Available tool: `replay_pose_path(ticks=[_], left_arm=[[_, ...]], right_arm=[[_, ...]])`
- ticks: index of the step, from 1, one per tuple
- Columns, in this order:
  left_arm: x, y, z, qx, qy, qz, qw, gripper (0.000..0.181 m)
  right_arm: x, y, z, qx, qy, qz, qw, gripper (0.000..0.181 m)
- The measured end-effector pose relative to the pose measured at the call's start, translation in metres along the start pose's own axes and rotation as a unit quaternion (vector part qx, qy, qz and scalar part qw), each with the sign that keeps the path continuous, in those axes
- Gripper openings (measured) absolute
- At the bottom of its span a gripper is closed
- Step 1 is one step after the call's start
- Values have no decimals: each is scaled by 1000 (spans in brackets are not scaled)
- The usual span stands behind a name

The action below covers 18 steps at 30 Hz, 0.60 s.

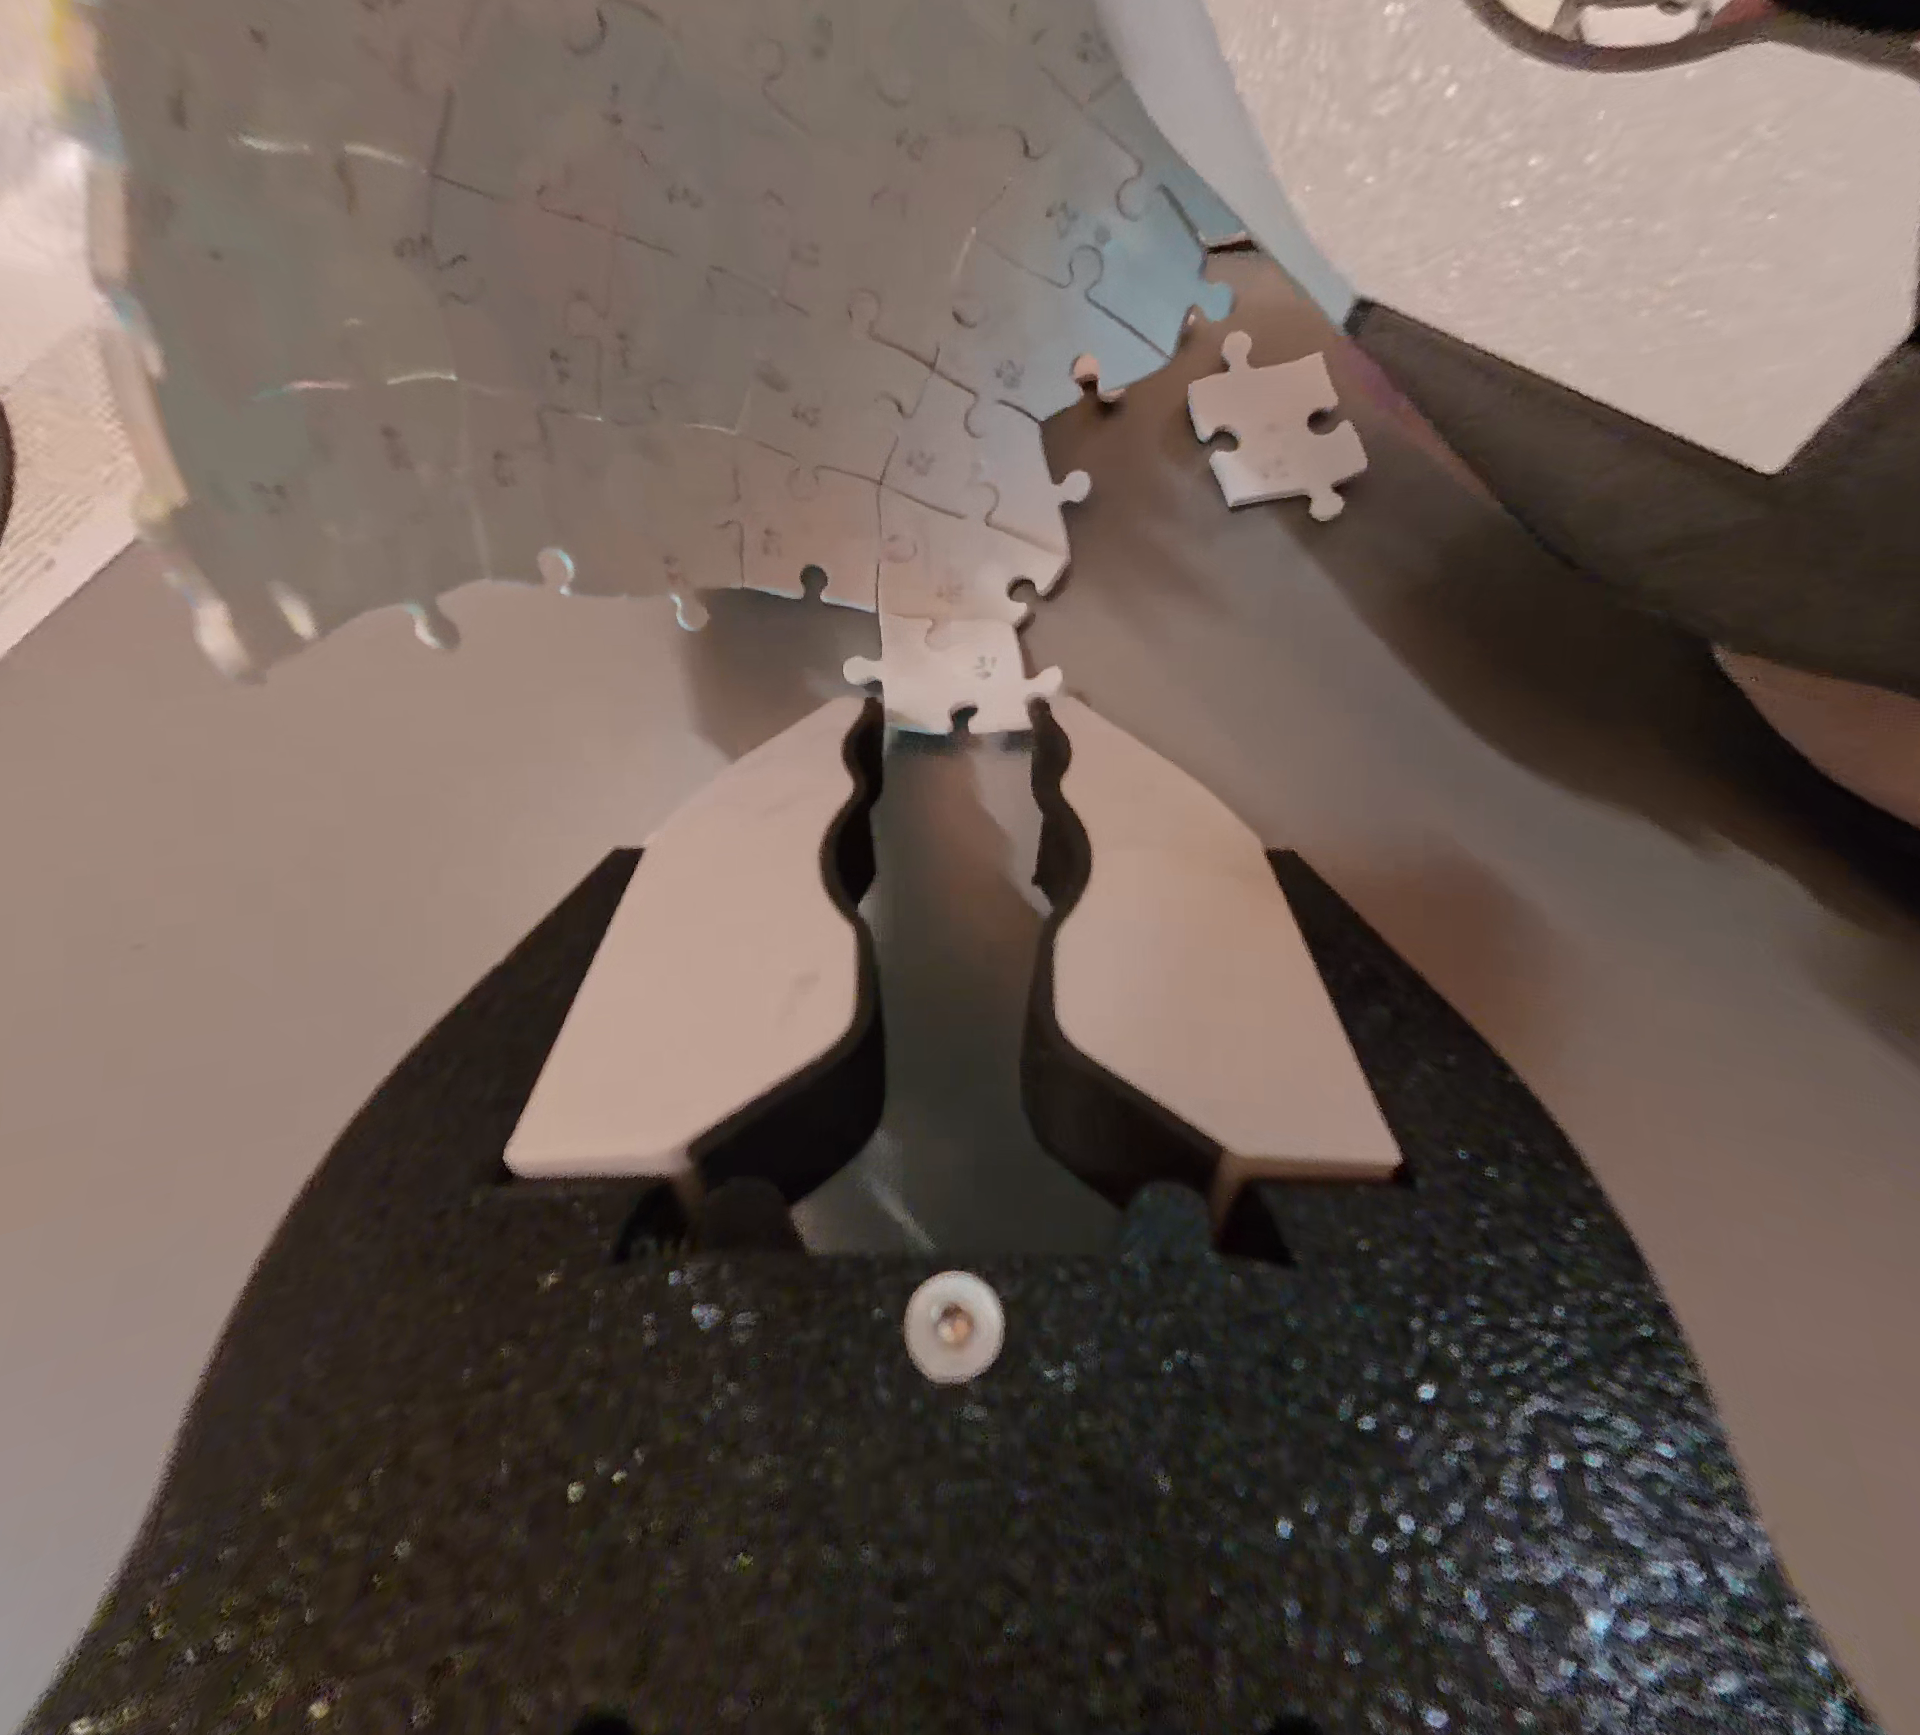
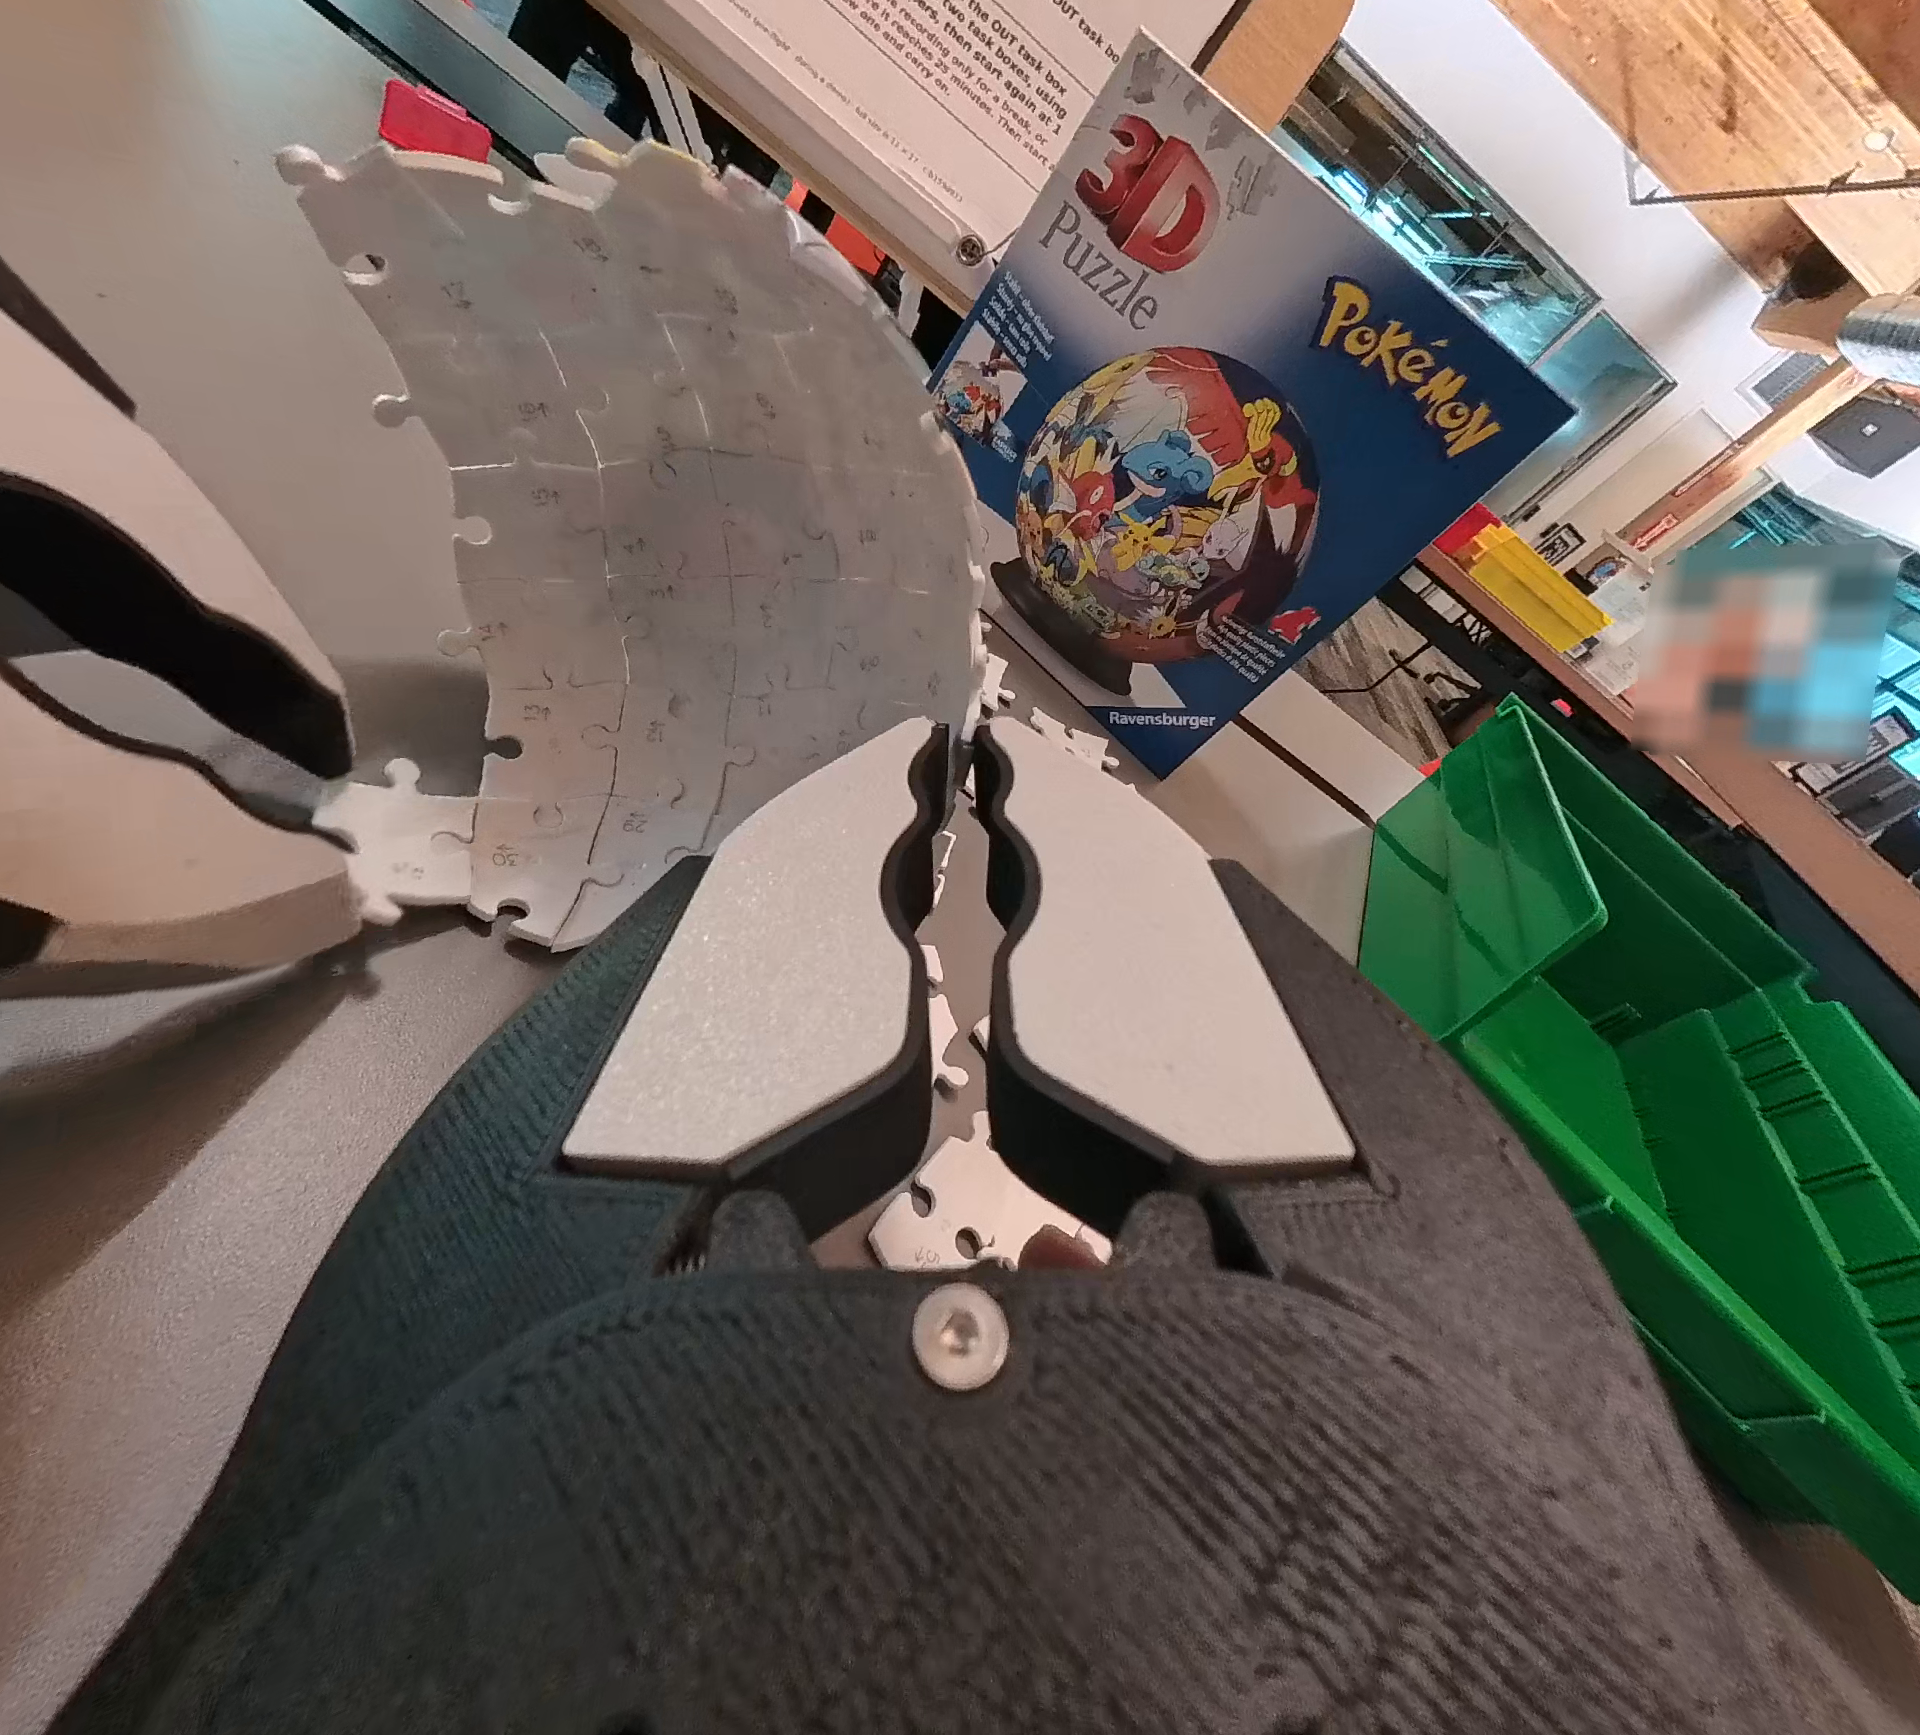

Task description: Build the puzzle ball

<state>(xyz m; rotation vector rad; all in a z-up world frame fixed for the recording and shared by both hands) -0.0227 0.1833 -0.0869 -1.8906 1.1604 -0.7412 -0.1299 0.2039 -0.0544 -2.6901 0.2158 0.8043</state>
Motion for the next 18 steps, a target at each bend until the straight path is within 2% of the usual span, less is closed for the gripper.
replay_pose_path(ticks=[12, 18], left_arm=[[1, 1, -1, -4, 39, -6, 999, 28], [0, -7, -7, -36, 69, 5, 997, 26]], right_arm=[[0, 0, 0, -1, 0, 0, 1000, 5], [0, 0, 0, -1, -1, 0, 1000, 5]])
Point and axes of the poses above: each gripper's, where its closed fingertips meet, y out along the fingers, z out of its underside, x = y × z across the jaws, the point moved 6 cm from there along -y, back along the fingers, and after that the axes turned 10 degrees about x, right-handed, at the moved point
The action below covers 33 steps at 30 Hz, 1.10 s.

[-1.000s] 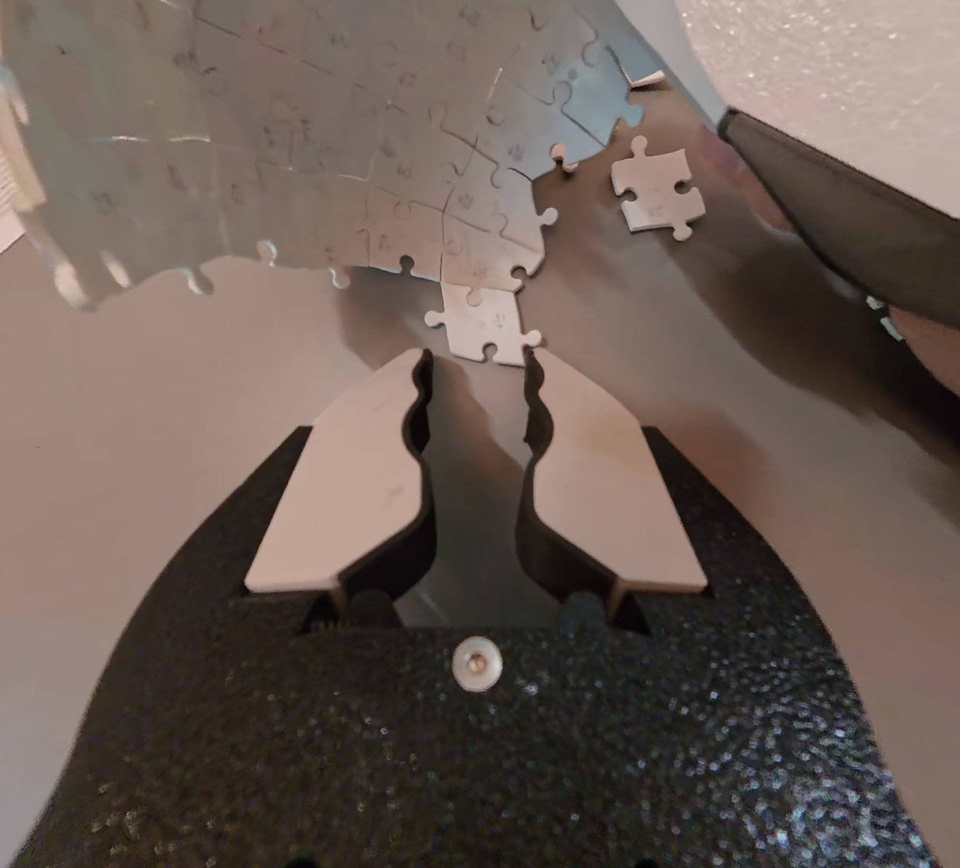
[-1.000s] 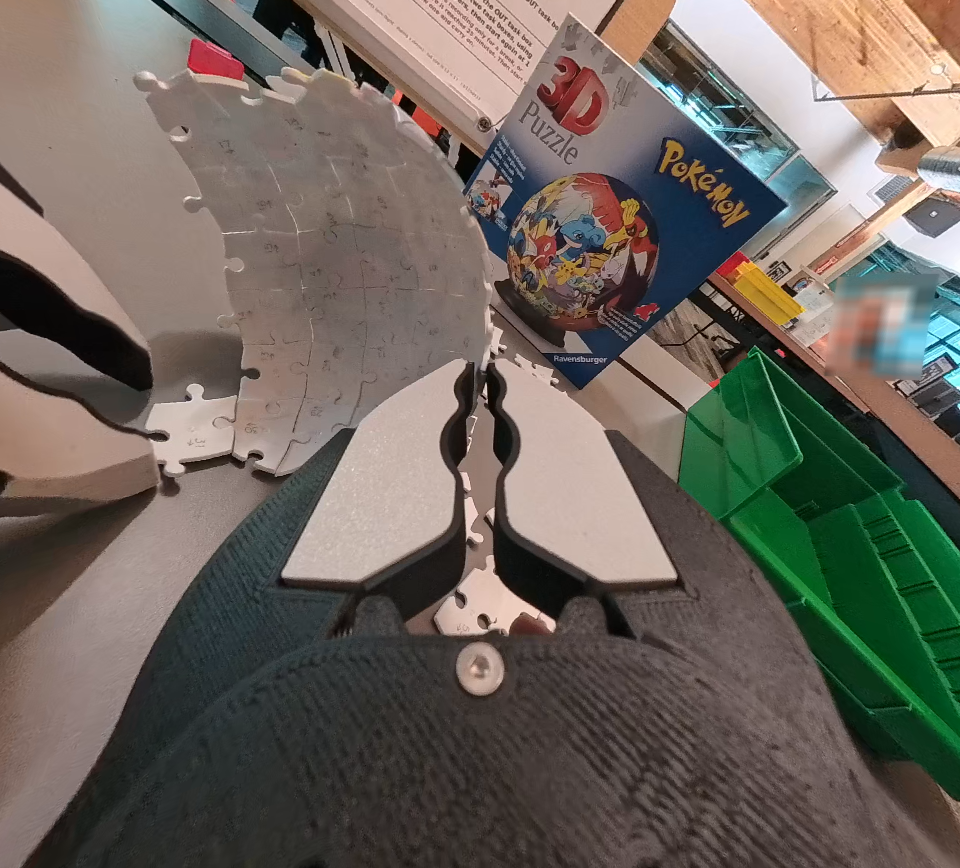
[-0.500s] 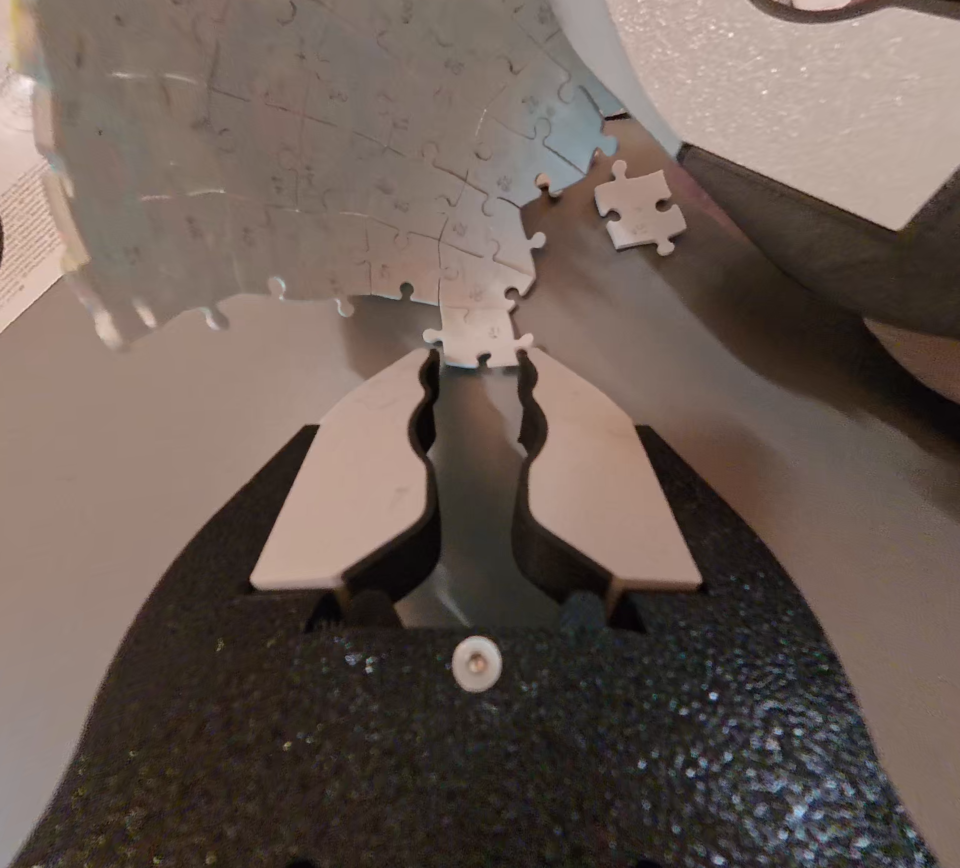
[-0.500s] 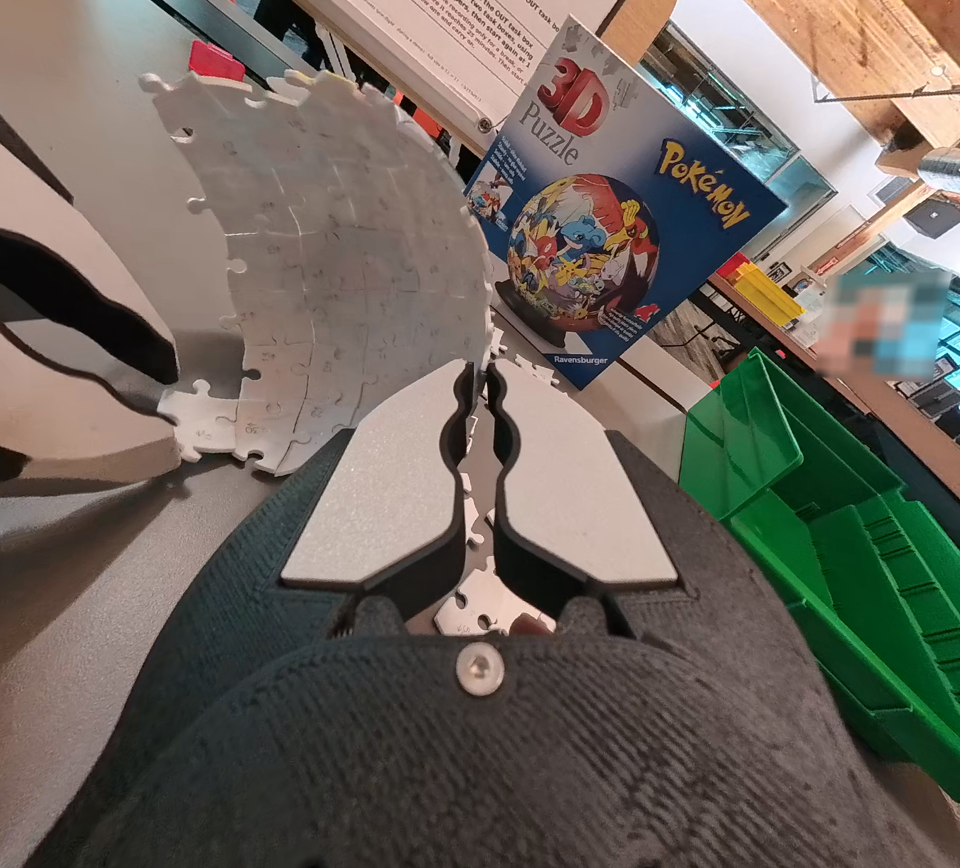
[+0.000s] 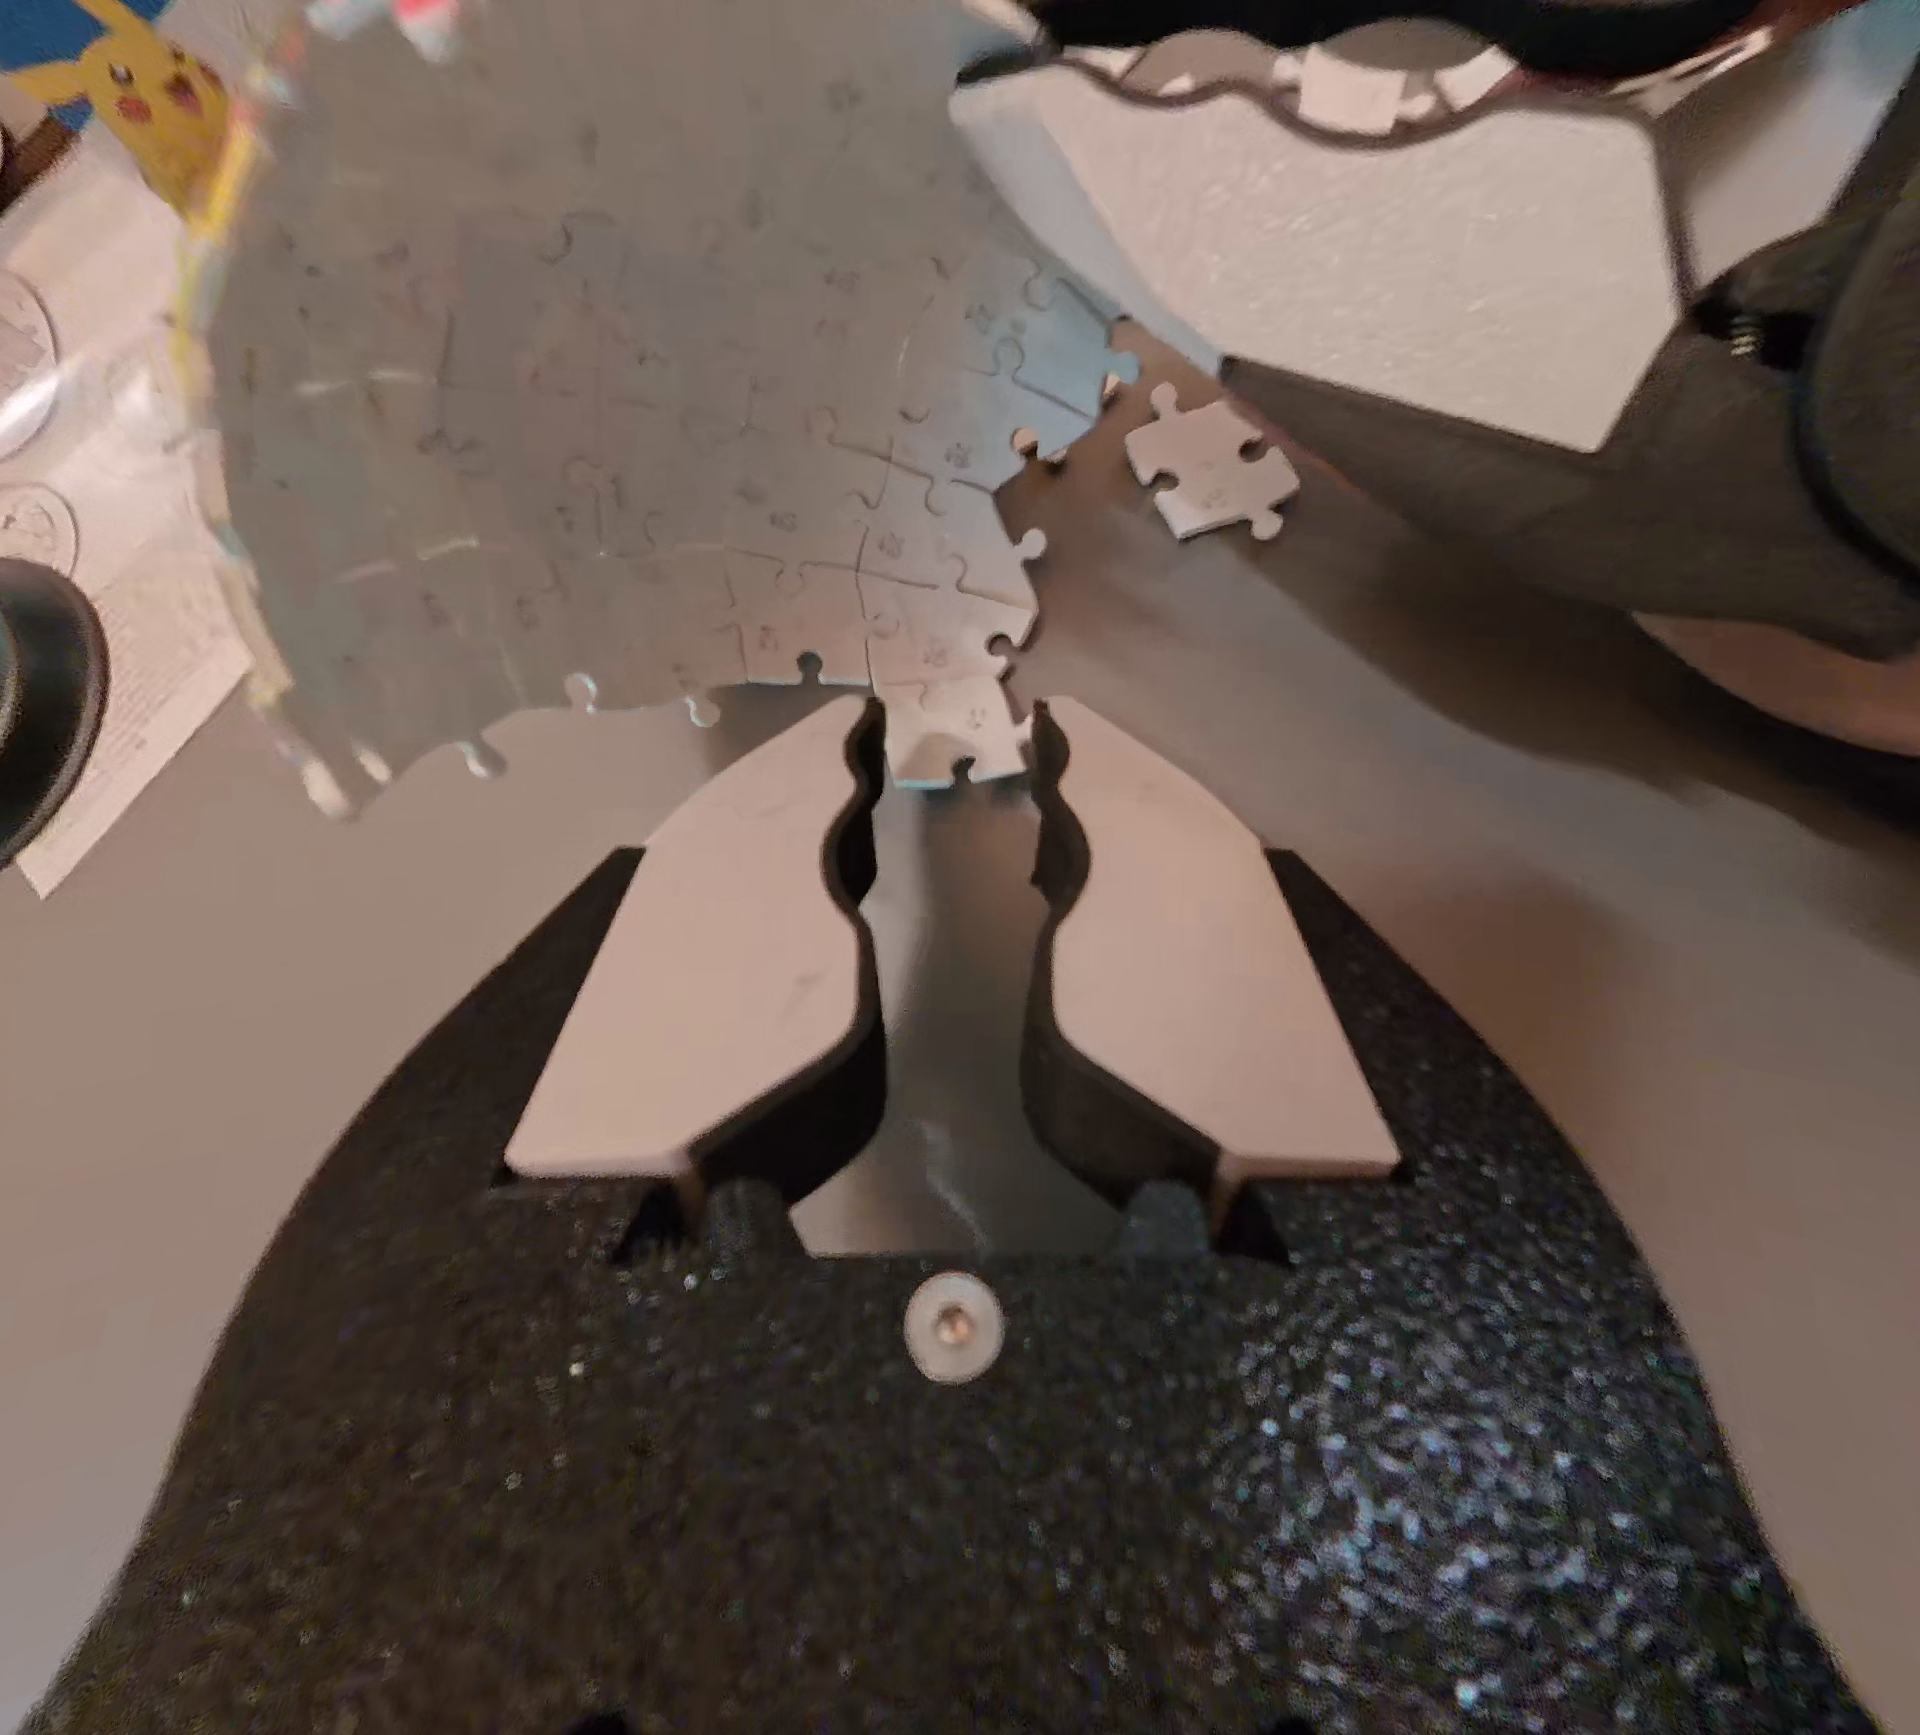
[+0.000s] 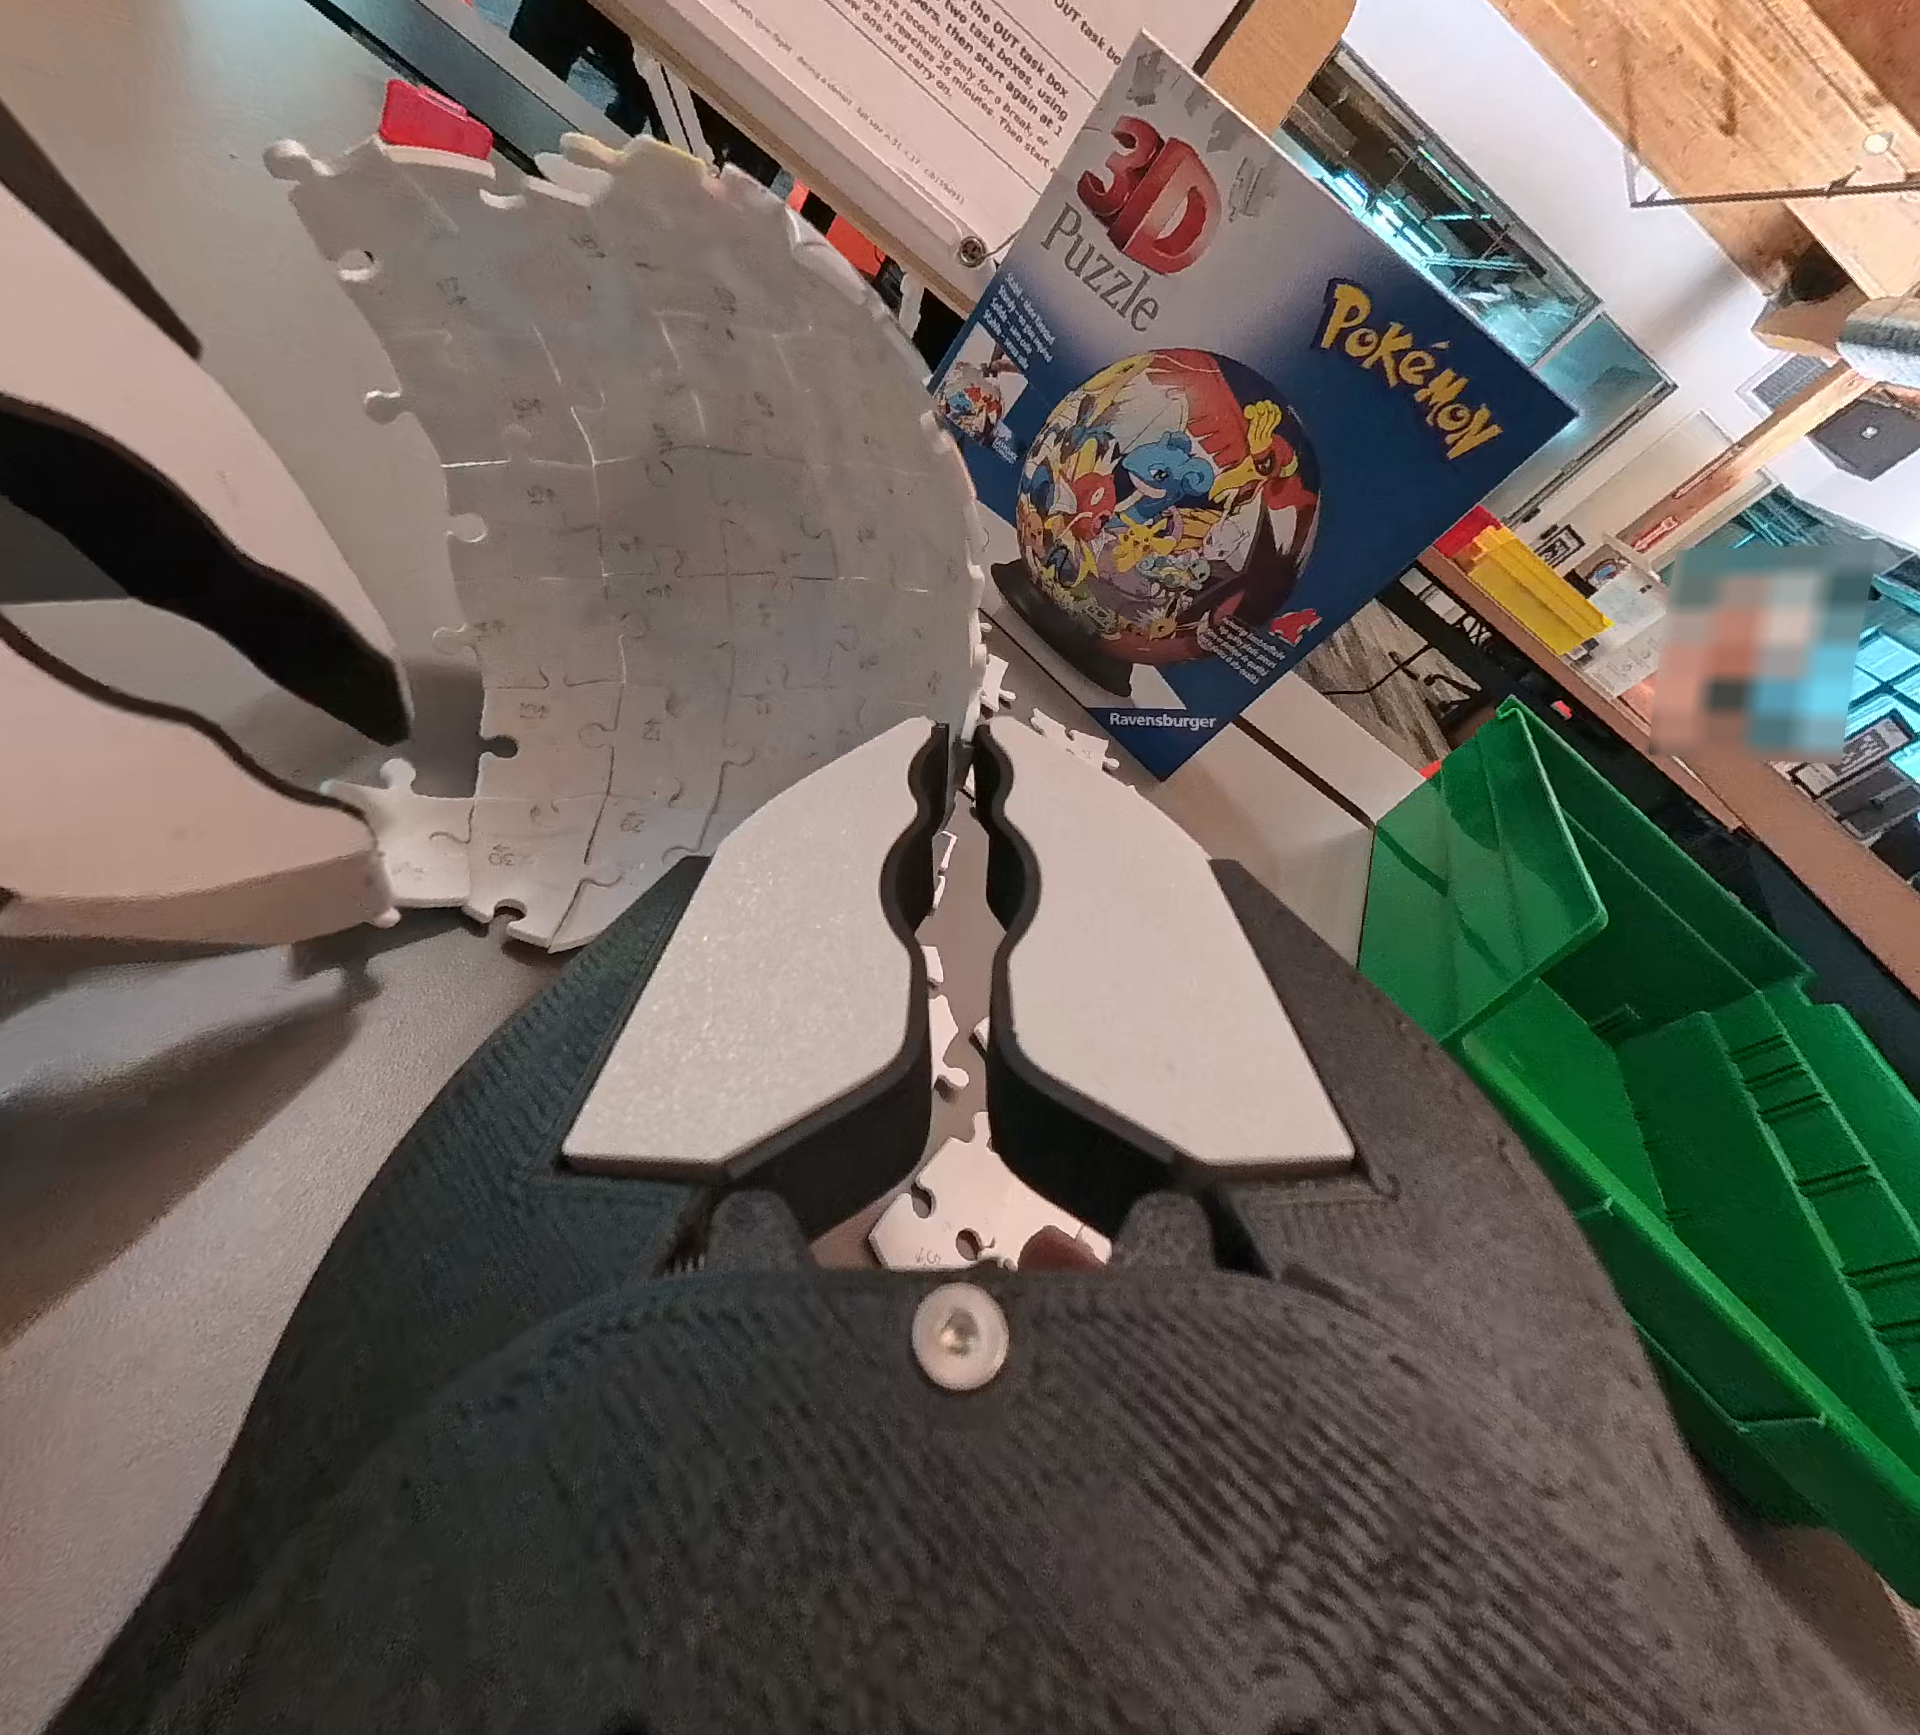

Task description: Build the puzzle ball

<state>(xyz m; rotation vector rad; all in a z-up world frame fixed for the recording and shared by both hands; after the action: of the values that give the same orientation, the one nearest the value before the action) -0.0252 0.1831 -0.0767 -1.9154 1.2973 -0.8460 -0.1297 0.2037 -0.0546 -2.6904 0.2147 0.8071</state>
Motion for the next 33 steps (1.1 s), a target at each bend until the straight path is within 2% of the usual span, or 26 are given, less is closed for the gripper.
replay_pose_path(ticks=[1, 3, 5, 10, 13, 18, 22, 27, 33], left_arm=[[1, -2, -2, -5, 7, 3, 1000, 22], [5, -3, -3, -4, 34, -4, 999, 0], [11, 0, -3, 4, 87, -31, 996, 0], [9, 10, -3, 37, 233, -41, 971, 0], [14, 13, -9, 29, 255, -18, 966, 0], [25, -3, -5, 5, 276, -88, 957, 0], [7, -8, 12, -55, 303, -88, 947, 28], [2, 0, 16, -41, 392, -127, 910, 24], [8, 10, 8, -5, 470, -108, 876, 28]], right_arm=[[0, 0, 0, 0, 0, 0, 1000, 5], [0, 0, 0, 0, 0, 0, 1000, 5], [0, 0, 0, 0, 0, 1, 1000, 4], [0, 0, 0, 0, -1, 1, 1000, 4], [0, 0, 0, -1, -1, 1, 1000, 4], [0, 0, 0, -1, 0, 0, 1000, 4], [0, 0, 0, -1, 0, 0, 1000, 4], [1, 0, 0, -2, 0, 0, 1000, 4], [1, 0, 0, -2, 0, 0, 1000, 4]])
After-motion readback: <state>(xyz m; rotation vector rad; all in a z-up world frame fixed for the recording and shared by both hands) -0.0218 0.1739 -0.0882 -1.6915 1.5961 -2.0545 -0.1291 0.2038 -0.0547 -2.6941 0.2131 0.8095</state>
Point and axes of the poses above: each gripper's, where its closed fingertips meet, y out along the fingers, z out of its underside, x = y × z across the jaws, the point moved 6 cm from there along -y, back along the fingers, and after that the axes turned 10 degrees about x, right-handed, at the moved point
